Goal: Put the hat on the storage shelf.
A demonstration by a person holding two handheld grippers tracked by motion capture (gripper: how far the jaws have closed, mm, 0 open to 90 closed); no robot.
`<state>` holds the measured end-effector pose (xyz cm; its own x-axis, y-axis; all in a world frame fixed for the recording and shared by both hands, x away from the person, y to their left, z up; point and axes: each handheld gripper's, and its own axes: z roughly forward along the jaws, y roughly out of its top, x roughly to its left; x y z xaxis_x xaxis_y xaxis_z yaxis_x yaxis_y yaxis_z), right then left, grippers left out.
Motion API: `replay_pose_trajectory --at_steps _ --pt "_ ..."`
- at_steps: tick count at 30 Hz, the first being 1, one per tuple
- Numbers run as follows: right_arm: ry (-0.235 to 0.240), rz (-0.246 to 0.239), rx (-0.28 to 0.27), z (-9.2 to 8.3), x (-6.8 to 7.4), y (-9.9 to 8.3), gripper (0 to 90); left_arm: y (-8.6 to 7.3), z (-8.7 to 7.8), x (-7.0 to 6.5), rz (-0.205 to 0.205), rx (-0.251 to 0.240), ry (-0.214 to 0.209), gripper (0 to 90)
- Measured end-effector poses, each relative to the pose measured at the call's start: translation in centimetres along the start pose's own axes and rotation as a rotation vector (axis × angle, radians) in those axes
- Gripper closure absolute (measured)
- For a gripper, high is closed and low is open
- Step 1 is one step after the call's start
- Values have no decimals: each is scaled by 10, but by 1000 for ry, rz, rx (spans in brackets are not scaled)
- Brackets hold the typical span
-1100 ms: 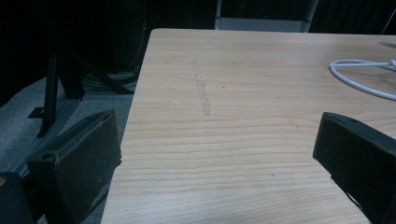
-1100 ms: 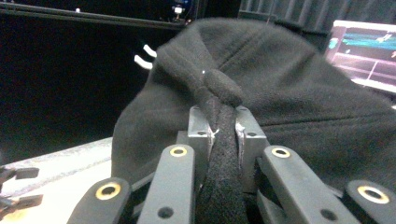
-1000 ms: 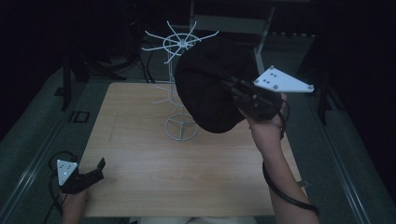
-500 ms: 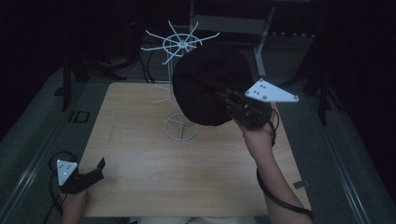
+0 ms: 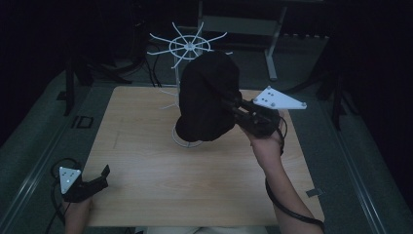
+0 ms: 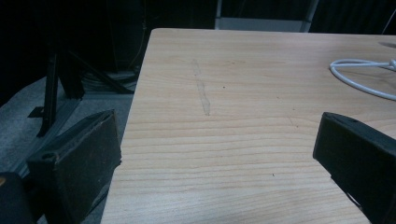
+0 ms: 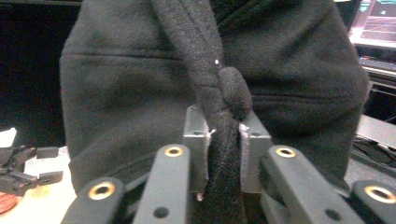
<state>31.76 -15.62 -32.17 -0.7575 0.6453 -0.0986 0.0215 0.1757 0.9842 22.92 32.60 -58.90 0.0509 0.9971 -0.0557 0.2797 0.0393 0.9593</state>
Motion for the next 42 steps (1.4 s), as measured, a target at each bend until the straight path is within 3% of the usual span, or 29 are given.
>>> replay_pose_trajectory --at_steps 8,14,28,36,39,42 --pt "3 1 8 2 2 -4 702 0 0 0 -1 1 -3 15" --pt "-6 13 3 0 2 -8 535 0 0 0 -2 1 -3 15" --pt "8 47 18 -17 0 -34 370 0 0 0 -2 3 -2 15" --pt "-40 74 37 -30 -16 -58 254 0 0 0 -2 2 0 15" --pt "-35 77 56 -34 -24 -69 184 0 0 0 -2 1 1 15" --pt "-49 99 71 -37 -31 -82 171 0 0 0 -1 2 1 14"
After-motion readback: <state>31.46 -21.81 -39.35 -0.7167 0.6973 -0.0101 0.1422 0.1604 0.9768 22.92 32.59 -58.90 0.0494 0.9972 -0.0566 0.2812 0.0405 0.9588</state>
